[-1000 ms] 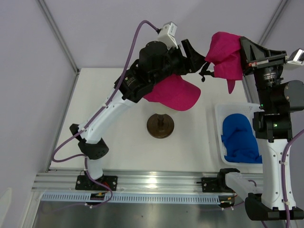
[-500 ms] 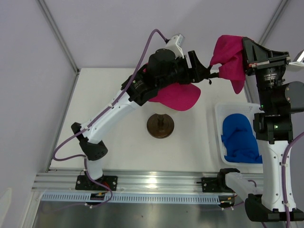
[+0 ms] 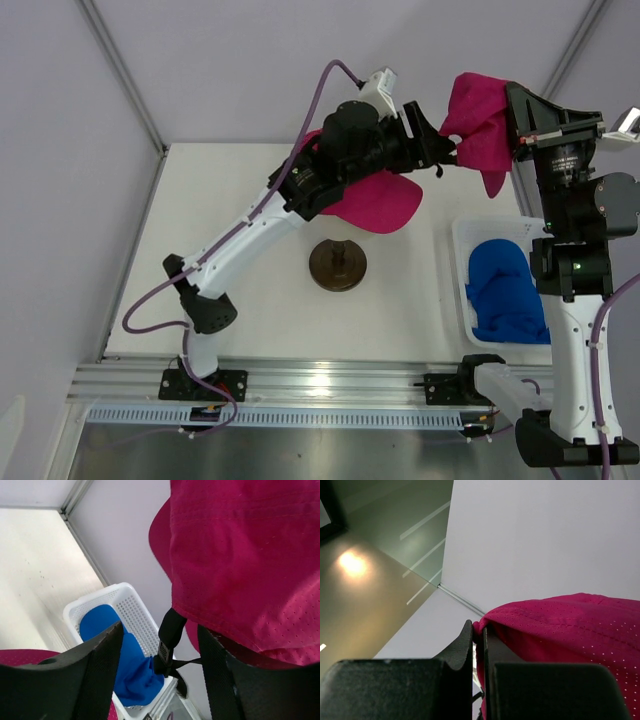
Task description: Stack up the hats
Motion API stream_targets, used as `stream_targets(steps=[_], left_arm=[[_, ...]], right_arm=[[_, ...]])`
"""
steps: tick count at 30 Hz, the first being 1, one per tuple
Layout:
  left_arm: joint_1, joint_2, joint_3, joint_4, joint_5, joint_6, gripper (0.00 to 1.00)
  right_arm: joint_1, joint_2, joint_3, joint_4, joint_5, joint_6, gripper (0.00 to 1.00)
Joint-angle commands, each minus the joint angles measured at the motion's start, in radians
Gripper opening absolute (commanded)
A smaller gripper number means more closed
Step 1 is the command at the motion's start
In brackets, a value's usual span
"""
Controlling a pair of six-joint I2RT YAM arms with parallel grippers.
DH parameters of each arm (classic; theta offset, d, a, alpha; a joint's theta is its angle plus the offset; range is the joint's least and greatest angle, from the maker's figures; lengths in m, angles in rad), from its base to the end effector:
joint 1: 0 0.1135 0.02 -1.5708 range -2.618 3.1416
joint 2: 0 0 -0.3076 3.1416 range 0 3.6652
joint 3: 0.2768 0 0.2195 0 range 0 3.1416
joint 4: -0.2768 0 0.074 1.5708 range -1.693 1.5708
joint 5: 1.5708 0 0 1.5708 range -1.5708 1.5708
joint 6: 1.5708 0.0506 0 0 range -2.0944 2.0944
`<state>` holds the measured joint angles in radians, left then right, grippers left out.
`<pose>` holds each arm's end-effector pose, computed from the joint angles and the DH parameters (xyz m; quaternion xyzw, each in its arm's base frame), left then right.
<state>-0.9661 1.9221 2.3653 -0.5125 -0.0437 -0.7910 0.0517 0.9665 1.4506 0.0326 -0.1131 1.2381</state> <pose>0.2378 -0.3403 0.5384 0.0491 0.7295 -0.5148 0.4476 0.1118 0.0115 0.5794 0.2402 0.4437 0.5414 0.6725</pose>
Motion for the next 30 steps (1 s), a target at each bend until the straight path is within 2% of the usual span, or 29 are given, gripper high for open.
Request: stream_targets(steps=[1, 3, 5, 6, 8, 15, 19, 21, 24, 26, 30], left_arm=[[-0.014, 0.032, 0.038, 0.02, 0.018, -0.048, 0.64], [-0.014, 0.032, 0.034, 0.011, 0.01, -0.048, 0.58], [-0.014, 0.031, 0.031, -0.004, -0.007, -0.044, 0.34], [-0.014, 0.023, 0.034, -0.009, -0.013, -0.036, 0.16], [-0.013, 0.011, 0.038, -0.015, -0.033, -0.019, 0.01], [0.058, -0.107, 0.124, -0.053, -0.051, 0.165, 0.01], [0.168, -0.175, 0.135, -0.11, -0.035, 0.217, 0.01], [0.22, -0.193, 0.137, -0.142, 0.032, 0.207, 0.01], [0.297, -0.202, 0.137, -0.217, 0.082, 0.229, 0.01], [0.339, -0.206, 0.137, -0.277, 0.114, 0.245, 0.01], [0.411, -0.219, 0.109, -0.343, 0.156, 0.274, 0.01]], right_arm=[[0.007, -0.023, 0.002, 0.064, -0.003, 0.0, 0.0], [0.007, -0.026, 0.004, 0.058, 0.003, -0.014, 0.0], [0.007, -0.031, 0.001, 0.052, 0.013, -0.028, 0.0], [0.007, -0.035, 0.001, 0.05, 0.016, -0.032, 0.0], [0.007, -0.035, 0.007, 0.04, 0.018, -0.038, 0.0], [0.007, -0.029, 0.036, -0.011, -0.029, -0.136, 0.0], [0.017, -0.012, 0.042, 0.028, -0.127, -0.143, 0.0], [0.049, 0.021, 0.06, 0.059, -0.174, -0.147, 0.0], [0.193, 0.092, 0.122, 0.006, -0.169, -0.241, 0.0], [0.332, 0.136, 0.203, -0.095, -0.087, -0.343, 0.0], [0.543, 0.166, 0.241, -0.129, 0.104, -0.468, 0.0]])
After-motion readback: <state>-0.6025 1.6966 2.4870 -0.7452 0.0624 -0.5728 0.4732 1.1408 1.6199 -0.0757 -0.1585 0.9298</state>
